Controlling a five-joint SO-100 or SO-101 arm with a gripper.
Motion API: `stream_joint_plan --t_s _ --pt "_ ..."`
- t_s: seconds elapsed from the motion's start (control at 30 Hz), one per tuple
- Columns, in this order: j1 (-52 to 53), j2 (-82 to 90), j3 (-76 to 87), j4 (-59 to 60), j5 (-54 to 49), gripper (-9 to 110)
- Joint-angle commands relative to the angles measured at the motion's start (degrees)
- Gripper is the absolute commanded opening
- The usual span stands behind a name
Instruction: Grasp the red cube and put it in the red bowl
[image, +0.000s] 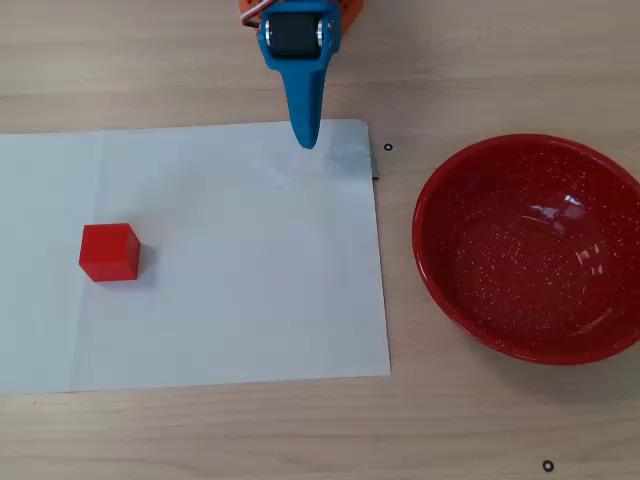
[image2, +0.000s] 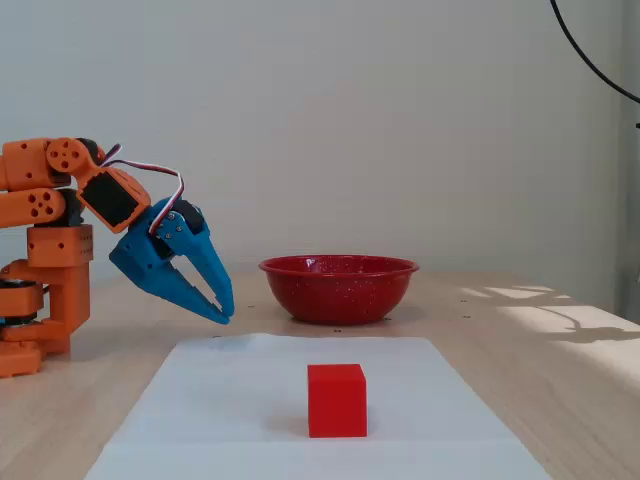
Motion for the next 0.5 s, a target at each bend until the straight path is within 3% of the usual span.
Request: stream_joint_plan --t_s 0.0,0.47 --pt "-0.88 0.70 0.79 0.53 0.26 0" --pt "-0.88 0.70 0.79 0.70 0.26 0"
